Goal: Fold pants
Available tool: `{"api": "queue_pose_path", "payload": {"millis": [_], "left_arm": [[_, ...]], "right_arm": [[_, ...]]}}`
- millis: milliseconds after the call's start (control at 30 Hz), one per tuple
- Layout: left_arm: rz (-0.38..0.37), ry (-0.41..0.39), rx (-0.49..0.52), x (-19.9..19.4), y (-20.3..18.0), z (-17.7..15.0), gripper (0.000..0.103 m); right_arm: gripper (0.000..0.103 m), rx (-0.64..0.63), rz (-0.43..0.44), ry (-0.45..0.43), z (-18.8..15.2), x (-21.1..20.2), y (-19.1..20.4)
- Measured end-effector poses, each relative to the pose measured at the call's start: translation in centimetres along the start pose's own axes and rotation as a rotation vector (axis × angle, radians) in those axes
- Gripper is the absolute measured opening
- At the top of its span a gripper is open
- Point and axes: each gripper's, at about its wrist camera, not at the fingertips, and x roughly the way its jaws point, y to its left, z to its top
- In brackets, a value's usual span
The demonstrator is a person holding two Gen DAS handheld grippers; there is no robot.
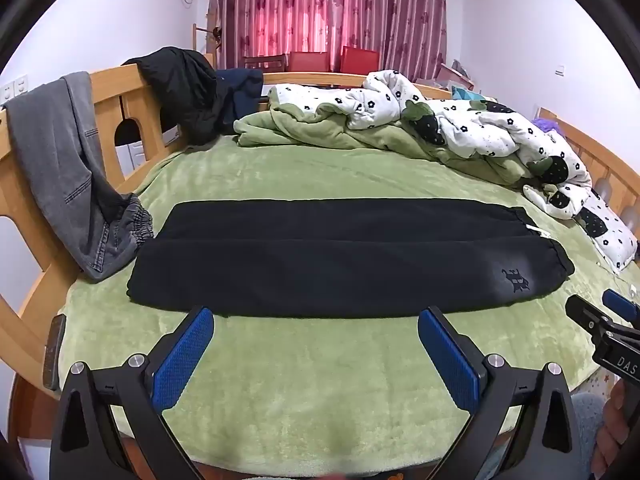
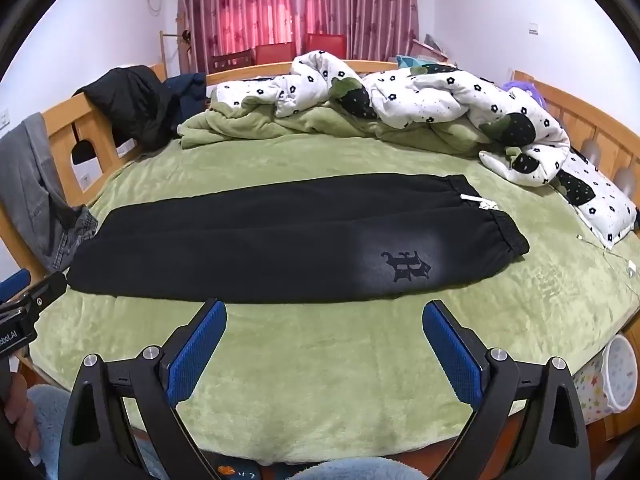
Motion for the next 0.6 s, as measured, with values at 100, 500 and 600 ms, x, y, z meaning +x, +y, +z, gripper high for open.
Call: {"api": "queue_pose_path", "payload": {"millis": [100, 500, 600], "left_arm": [[-0.001, -0.020, -0.001, -0.09, 0.01, -0.02, 0.103], [-0.014, -0.029, 0.002, -0.64, 0.27, -0.38, 0.103], [-0.012, -0.028, 0.007, -0.51, 0.12, -0.28, 0.103]], "right_arm": [[0.097, -0.015, 0.007, 0.002, -0.07, 0.09, 0.12], [0.097, 0.000, -0.007, 0.000, -0.13, -0.06, -0.36], [0.097, 0.003, -0.005, -0.001, -0.17, -0.13, -0.53]]}}
